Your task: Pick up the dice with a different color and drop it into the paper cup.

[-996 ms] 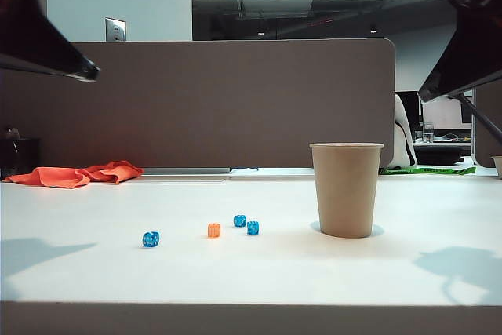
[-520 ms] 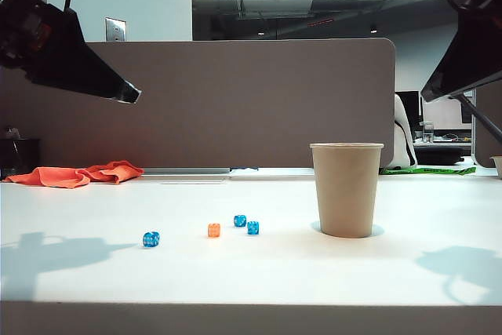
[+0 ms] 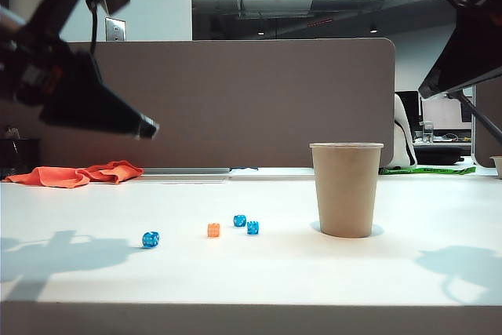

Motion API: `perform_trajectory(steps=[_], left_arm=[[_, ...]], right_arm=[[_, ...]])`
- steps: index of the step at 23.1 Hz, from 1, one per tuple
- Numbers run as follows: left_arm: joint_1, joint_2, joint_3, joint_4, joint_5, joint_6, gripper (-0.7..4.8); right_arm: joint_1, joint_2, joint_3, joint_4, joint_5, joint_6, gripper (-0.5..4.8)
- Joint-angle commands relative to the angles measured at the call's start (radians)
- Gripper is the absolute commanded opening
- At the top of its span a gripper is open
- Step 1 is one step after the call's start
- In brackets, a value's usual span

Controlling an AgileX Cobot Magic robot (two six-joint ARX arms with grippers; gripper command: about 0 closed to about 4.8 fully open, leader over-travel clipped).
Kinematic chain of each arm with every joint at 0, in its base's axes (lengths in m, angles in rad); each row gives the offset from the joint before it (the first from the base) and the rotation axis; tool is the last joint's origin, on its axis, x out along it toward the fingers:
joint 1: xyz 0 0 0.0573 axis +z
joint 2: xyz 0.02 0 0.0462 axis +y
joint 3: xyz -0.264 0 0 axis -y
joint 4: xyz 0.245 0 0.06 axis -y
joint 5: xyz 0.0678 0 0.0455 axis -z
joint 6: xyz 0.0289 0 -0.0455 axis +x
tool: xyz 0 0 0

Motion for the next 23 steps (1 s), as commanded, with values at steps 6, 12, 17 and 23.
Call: perform_trajectory(steps=[6,12,17,23], left_arm=[[0.0,0.095,0.006,0.154,0.042,0.002,1.2],[0.0,0.145,0.027,0.188,0.105,-0.001,1.34],[-0.001,0.219,0.077,0.184,0.169,-0.002,1.34],[-0.001,0.29,0.135,0.142,0.17,0.0,1.35]], right_arm=[[0.0,-0.001,0.007,0.02,-0.002,0.003,-0.01],[0.0,-0.001,0.005,0.019,-0.001,0.003,-0.01],[0.0,-0.001,0.005,0.019,-0.001,0.003,-0.01],[0.0,-0.001,0.005,0.017,-0.002,0.003,-0.01]])
